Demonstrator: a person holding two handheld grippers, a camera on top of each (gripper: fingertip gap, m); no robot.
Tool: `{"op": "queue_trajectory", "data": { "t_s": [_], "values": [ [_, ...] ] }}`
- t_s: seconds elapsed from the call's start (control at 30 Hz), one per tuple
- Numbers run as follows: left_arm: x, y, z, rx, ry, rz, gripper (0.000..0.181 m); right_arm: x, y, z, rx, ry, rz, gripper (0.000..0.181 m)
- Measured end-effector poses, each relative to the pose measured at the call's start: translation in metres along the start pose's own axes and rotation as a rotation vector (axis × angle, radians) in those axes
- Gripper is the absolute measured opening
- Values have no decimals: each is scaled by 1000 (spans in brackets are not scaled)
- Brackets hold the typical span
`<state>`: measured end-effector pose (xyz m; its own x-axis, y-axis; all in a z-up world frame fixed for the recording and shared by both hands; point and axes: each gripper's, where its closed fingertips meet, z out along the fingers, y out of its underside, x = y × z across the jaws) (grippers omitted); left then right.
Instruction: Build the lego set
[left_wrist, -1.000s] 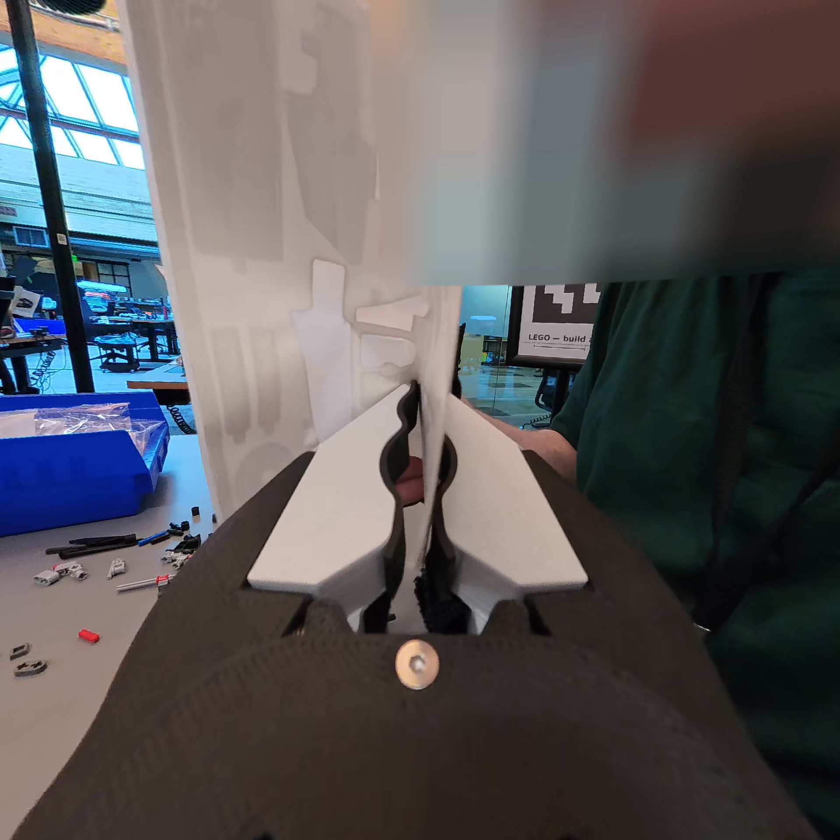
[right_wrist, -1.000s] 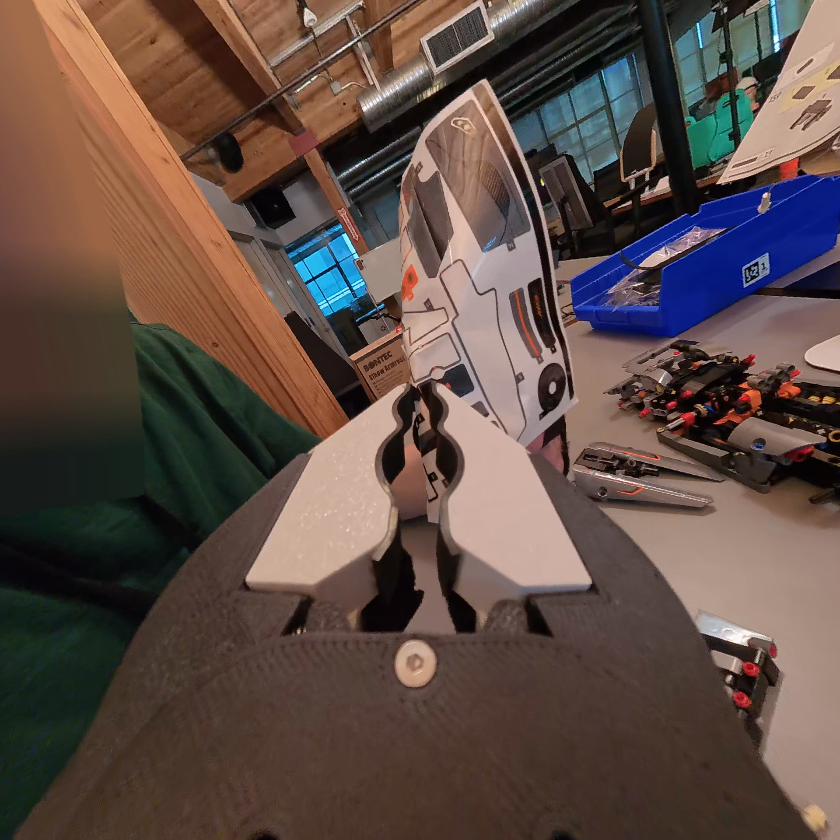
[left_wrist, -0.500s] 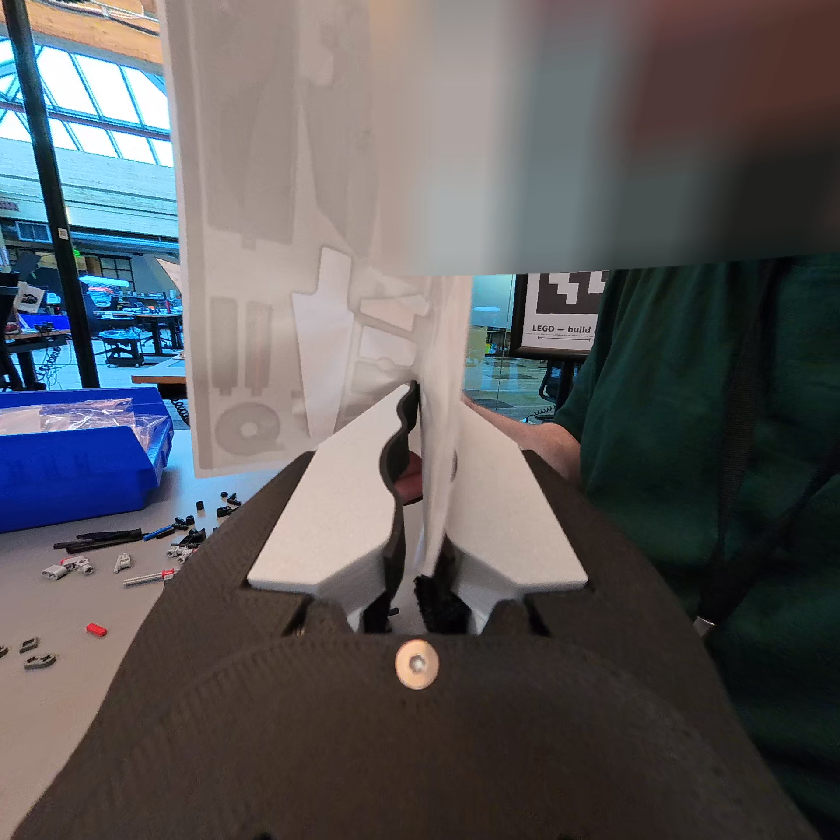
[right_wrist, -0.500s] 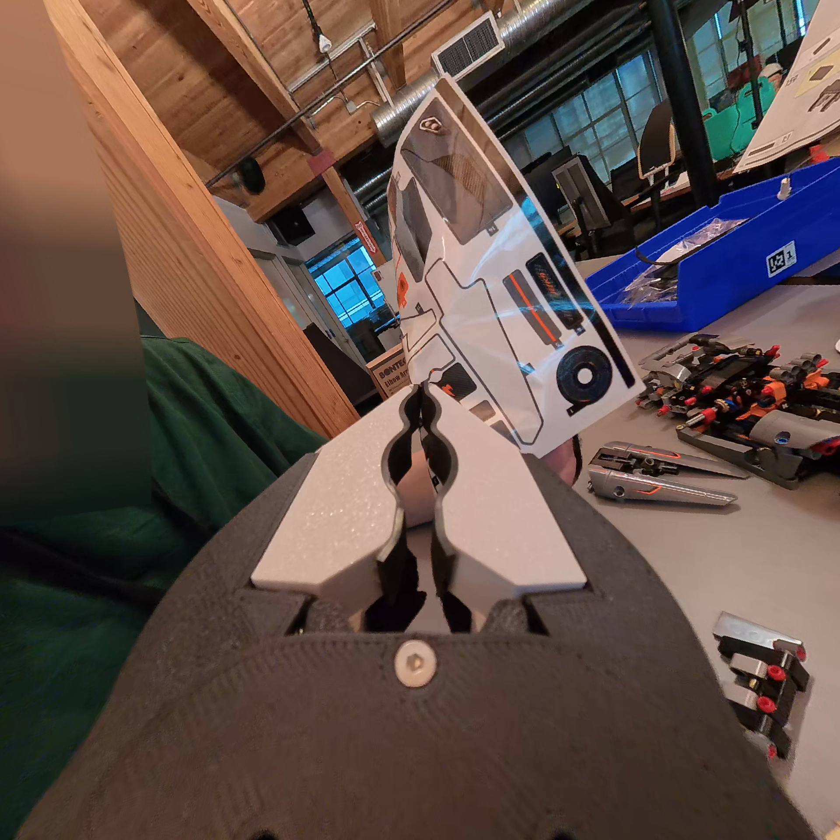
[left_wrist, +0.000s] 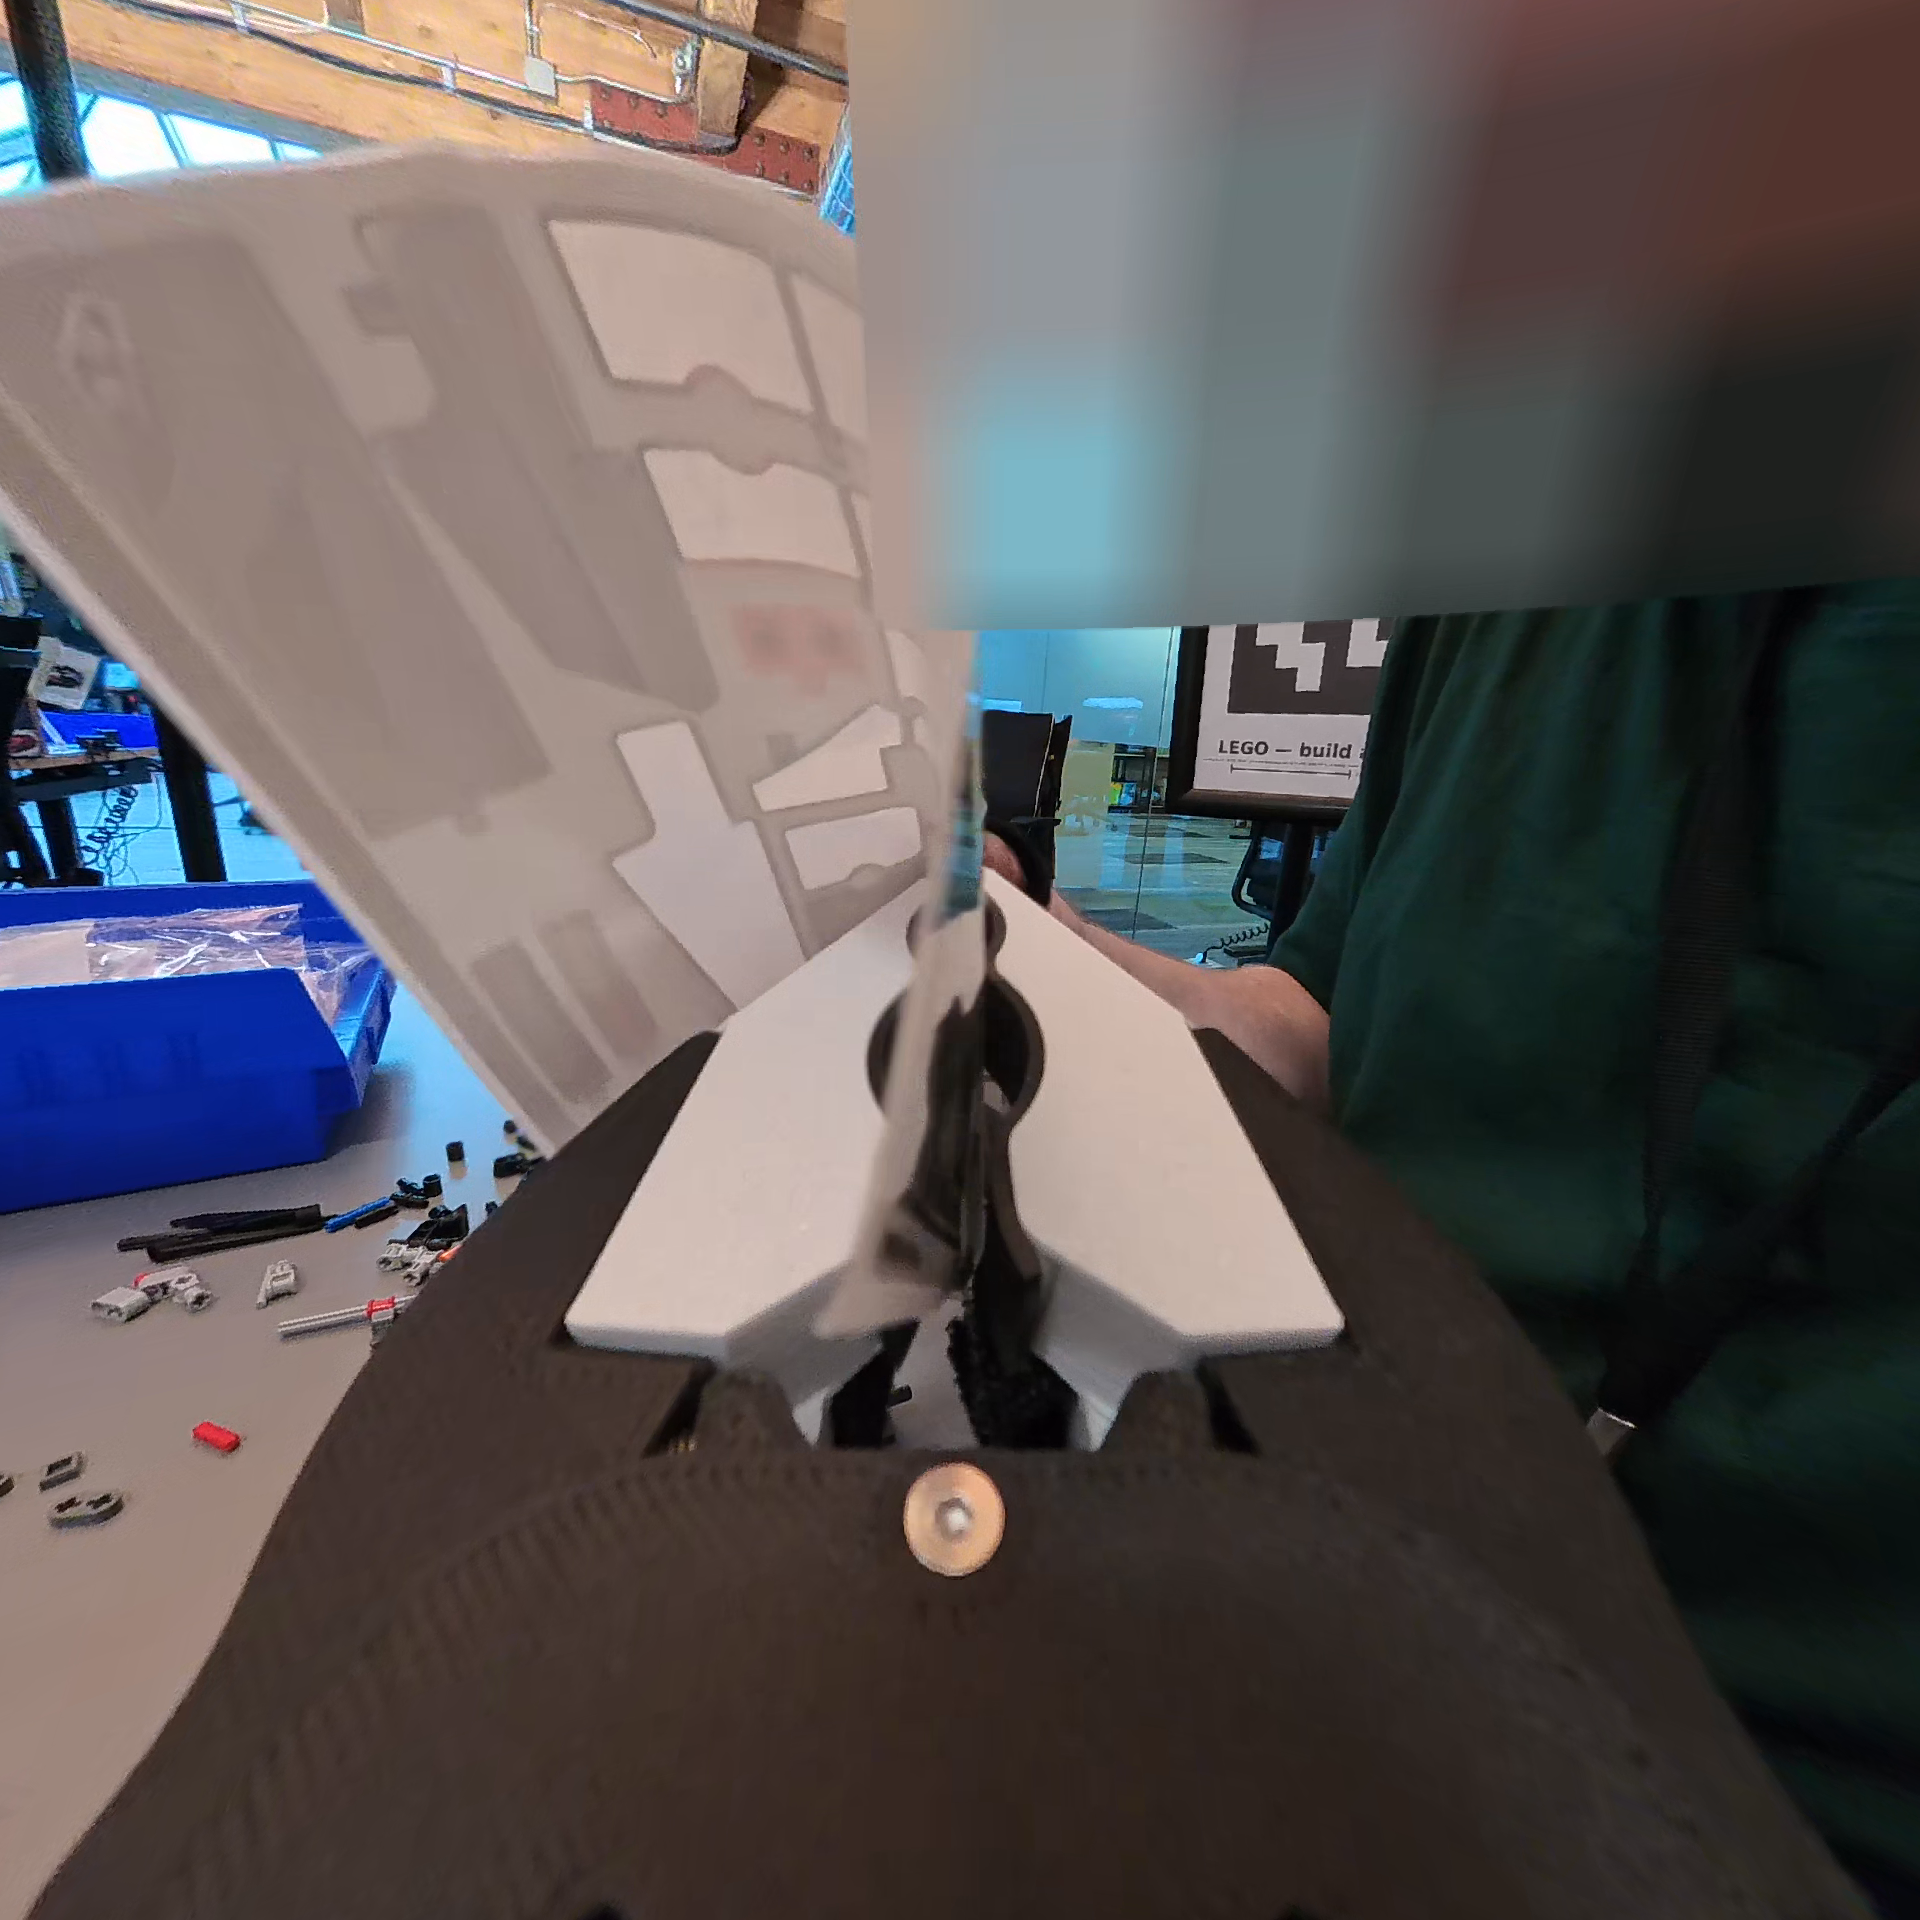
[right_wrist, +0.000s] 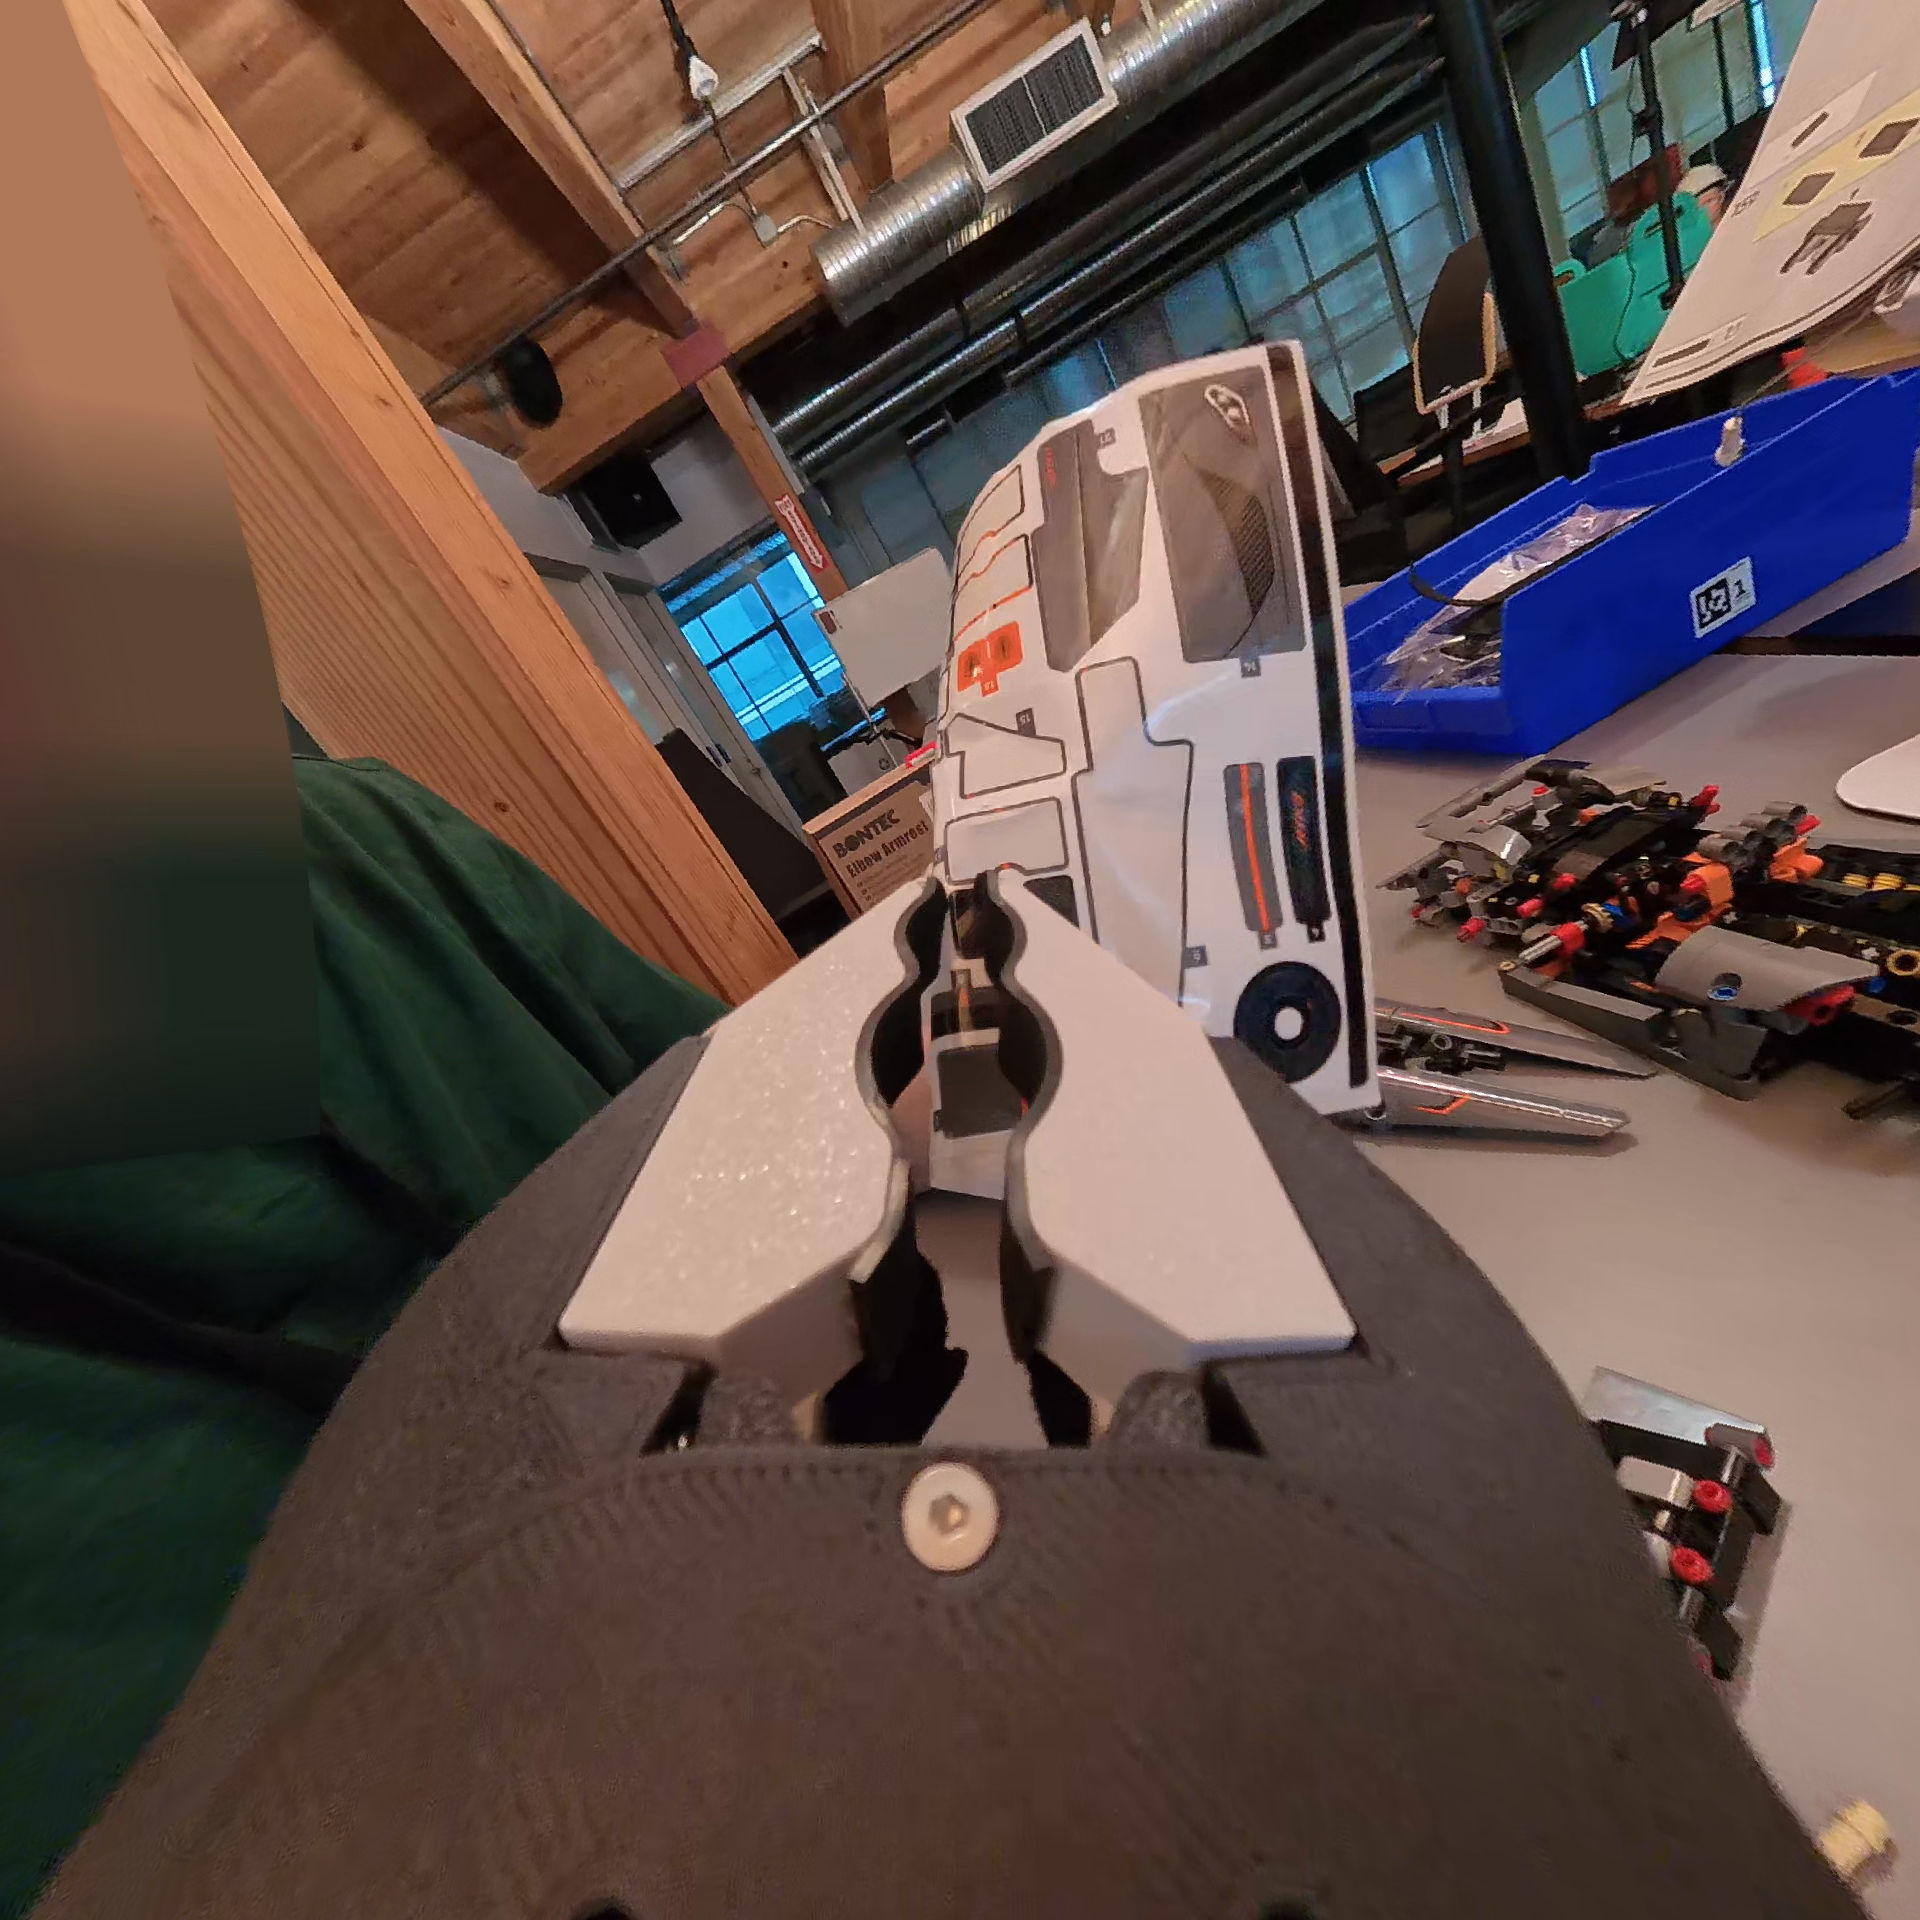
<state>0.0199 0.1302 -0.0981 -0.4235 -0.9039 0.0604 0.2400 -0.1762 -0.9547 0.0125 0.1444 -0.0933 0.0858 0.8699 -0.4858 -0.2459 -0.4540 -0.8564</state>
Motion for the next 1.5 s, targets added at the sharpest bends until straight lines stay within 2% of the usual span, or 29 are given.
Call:
{"op": "queue_trajectory", "data": {
  "t_s": [0.27,0.77,1.13,1.23,1.5],
  "values": [
    [7,1,2,-16,21,38,0,-9,4,1,-29,-52,1,6],
    [12,1,4,-21,46,46,0,-15,4,-1,11,-151,57,0],
    [11,-2,2,-8,41,41,0,-9,2,-5,5,-88,31,0],
    [10,-2,3,-10,34,38,0,-3,6,-7,-35,-27,-5,10],
    [11,2,5,-24,43,35,0,-13,12,-3,-79,-58,-20,13]
  ]
}}
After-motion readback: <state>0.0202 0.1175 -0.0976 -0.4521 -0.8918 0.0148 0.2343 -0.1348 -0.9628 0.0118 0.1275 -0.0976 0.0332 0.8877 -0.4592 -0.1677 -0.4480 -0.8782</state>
